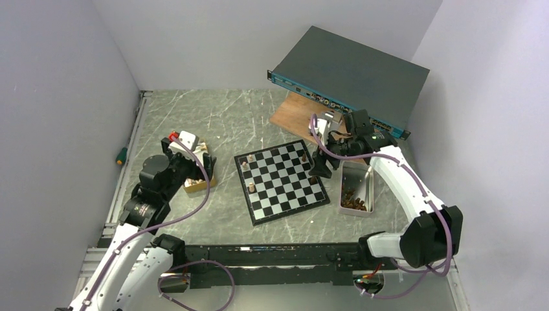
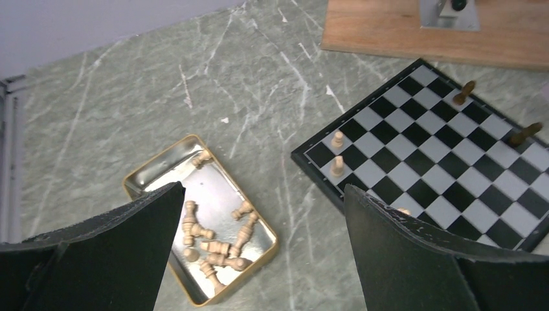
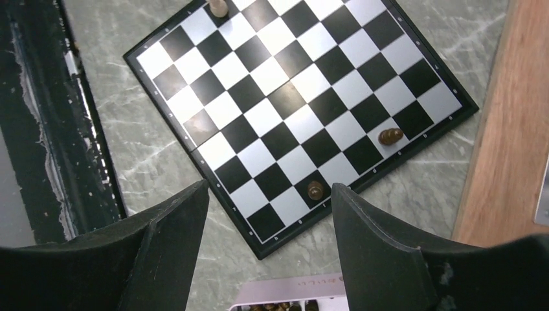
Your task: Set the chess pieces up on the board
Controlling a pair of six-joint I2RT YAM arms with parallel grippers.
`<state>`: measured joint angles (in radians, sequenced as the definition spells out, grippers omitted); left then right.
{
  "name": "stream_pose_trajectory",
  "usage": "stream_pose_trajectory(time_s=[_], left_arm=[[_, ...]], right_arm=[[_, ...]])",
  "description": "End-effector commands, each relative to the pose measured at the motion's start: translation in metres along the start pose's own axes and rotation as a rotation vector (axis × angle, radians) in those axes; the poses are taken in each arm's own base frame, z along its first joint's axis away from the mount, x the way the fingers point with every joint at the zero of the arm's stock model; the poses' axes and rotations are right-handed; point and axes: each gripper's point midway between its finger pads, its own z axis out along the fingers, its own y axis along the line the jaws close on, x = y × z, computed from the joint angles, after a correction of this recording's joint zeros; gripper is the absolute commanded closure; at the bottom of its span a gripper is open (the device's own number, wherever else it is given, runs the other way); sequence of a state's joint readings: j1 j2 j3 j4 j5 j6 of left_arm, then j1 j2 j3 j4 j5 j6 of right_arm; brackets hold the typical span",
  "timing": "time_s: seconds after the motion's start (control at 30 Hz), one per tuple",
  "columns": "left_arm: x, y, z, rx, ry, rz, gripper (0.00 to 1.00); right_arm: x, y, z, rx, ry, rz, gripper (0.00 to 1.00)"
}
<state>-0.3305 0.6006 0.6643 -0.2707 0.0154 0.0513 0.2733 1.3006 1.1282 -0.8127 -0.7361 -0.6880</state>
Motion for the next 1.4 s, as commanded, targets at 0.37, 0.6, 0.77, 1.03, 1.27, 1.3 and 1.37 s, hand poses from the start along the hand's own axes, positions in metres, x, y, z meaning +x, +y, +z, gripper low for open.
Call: stream_pose_trajectory(time_s=[0.37, 0.6, 0.77, 1.03, 1.27, 1.3, 1.37], left_arm=[[-0.03, -0.013, 0.021, 0.068, 0.045, -0.116, 0.01], [-0.079, -0.022, 0.015, 0.148, -0.073, -0.059, 0.01], [-0.054, -0.033, 0.02, 0.201, -0.04, -0.068, 0.01], [-0.051, -0.039, 0.015, 0.251, -0.05, 0.012, 0.01], [-0.015, -0.044, 0.005, 0.248, -0.036, -0.021, 0.01], [-0.01, -0.045, 0.005, 0.251, -0.028, -0.022, 0.01], [-0.006, -0.042, 0.002, 0.242, 0.003, -0.008, 0.01]], right_arm=[[-0.032, 0.011, -0.028, -0.044, -0.137, -0.131, 0.29], [-0.026, 0.024, -0.017, -0.054, -0.146, -0.152, 0.29], [-0.032, 0.023, -0.032, -0.022, -0.179, -0.148, 0.29], [-0.034, 0.026, -0.069, 0.056, -0.264, -0.169, 0.28], [0.013, 0.022, -0.075, 0.177, -0.093, -0.153, 0.25], [0.024, 0.018, -0.075, 0.192, -0.049, -0.128, 0.25], [0.04, 0.014, -0.074, 0.218, 0.015, -0.099, 0.25]])
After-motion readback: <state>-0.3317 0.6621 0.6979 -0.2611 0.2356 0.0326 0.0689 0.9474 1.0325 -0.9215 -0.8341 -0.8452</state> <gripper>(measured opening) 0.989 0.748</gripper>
